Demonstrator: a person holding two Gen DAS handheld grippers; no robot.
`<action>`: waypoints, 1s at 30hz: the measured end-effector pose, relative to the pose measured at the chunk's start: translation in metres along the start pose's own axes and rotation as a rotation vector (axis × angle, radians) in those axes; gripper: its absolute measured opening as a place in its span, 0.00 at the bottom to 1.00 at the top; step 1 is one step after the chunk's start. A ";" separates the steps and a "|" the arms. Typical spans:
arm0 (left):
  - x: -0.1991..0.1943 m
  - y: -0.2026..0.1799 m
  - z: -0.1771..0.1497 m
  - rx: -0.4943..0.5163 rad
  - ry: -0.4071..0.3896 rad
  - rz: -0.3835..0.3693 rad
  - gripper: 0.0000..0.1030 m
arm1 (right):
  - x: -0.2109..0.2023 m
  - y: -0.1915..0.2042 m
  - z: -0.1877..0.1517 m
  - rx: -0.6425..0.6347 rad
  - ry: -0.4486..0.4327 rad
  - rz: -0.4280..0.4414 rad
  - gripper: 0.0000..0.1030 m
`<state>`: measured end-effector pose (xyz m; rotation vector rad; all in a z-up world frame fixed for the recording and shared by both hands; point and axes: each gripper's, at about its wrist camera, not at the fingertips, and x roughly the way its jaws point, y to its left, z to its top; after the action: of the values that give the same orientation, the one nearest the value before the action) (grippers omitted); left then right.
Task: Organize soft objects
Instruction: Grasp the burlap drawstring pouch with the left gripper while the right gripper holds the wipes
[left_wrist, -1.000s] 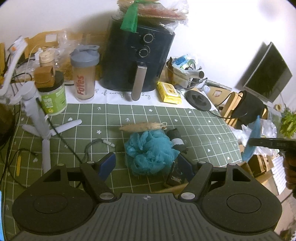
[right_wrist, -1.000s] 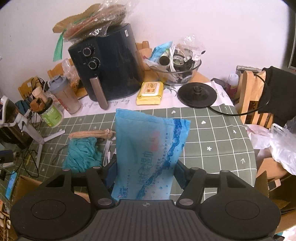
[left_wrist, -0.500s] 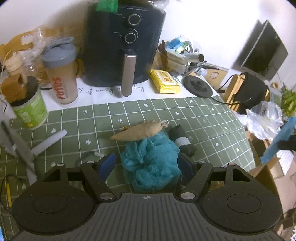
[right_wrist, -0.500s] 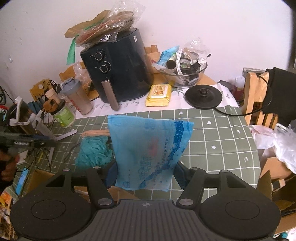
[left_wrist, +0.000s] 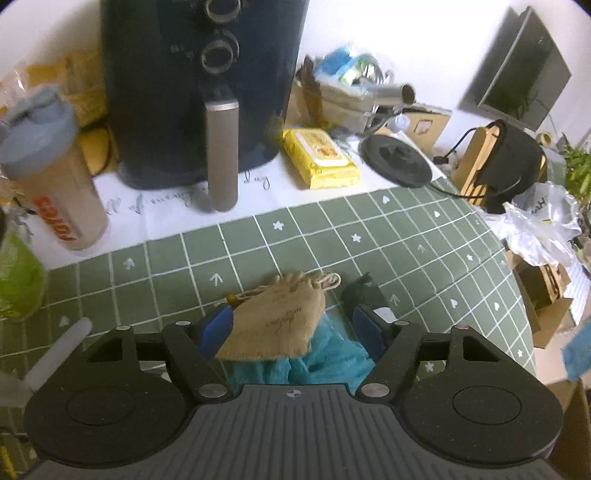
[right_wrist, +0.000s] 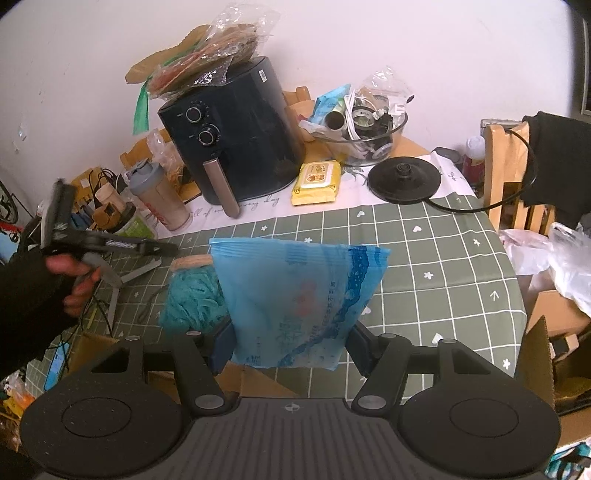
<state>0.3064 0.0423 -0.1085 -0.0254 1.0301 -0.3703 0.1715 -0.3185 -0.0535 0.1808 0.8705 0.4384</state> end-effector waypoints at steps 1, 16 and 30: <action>0.007 0.001 0.001 -0.002 0.017 -0.003 0.60 | -0.002 0.001 0.000 -0.006 -0.002 -0.003 0.64; 0.009 0.006 -0.001 -0.035 0.034 -0.017 0.04 | -0.033 0.005 0.022 -0.044 -0.078 0.008 0.64; -0.082 -0.034 -0.015 -0.059 -0.135 0.035 0.04 | -0.019 0.027 0.027 -0.110 0.001 0.155 0.64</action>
<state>0.2461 0.0385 -0.0419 -0.0839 0.9065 -0.3023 0.1736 -0.3021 -0.0142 0.1474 0.8338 0.6292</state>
